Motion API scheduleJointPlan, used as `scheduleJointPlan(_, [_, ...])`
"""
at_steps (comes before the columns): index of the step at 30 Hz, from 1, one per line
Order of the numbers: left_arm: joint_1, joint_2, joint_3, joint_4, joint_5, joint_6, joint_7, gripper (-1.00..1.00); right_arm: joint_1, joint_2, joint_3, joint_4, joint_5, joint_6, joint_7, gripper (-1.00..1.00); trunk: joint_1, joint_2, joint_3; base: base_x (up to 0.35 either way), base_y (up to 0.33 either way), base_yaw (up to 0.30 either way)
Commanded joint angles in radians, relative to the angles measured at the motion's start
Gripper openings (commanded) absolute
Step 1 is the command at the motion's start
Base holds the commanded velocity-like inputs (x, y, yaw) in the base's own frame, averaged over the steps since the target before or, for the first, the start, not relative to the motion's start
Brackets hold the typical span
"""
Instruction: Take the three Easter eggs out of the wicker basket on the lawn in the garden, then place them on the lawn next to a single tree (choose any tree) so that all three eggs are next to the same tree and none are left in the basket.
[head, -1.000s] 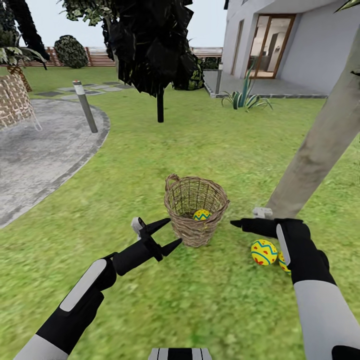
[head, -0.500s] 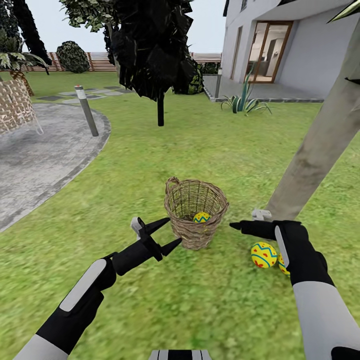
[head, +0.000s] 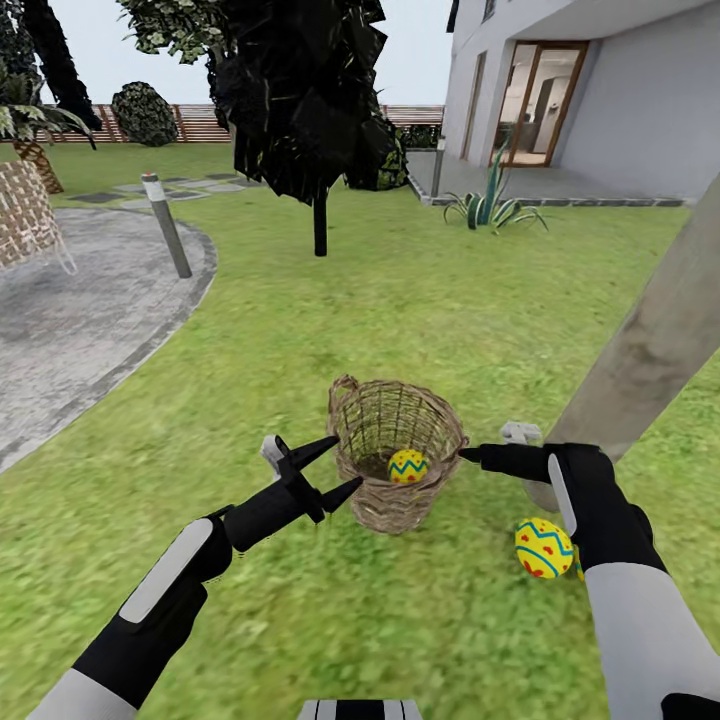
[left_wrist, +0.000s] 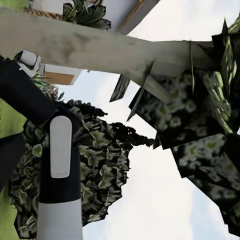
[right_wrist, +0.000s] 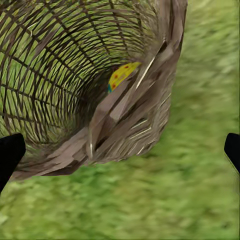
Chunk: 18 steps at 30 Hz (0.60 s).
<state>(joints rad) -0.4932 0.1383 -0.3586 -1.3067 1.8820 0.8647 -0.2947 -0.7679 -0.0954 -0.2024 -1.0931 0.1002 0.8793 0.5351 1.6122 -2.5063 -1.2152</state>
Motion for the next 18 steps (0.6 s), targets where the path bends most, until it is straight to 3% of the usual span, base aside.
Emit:
scheduleJointPlan(1, [-0.001,0.001,-0.002,0.002,-0.001,0.0,-0.007,1.0,-0.001,0.0,-0.002,-0.001,0.01,0.003,0.009,1.0,0.0,0.0,-0.001,0.338,0.0,0.0])
scheduleJointPlan(11, [-0.001,0.0,-0.002,0.008,0.0,0.0,-0.009,1.0,-0.001,0.0,-0.002,0.004,0.01,0.003,0.009,1.0,0.0,0.0,0.004,0.338,0.01,-0.067])
scheduleJointPlan(18, [-0.001,0.0,-0.003,0.009,0.003,0.002,-0.009,1.0,-0.001,0.0,0.0,0.011,0.01,0.002,0.009,1.0,0.0,0.0,0.005,0.305,0.181,-0.014])
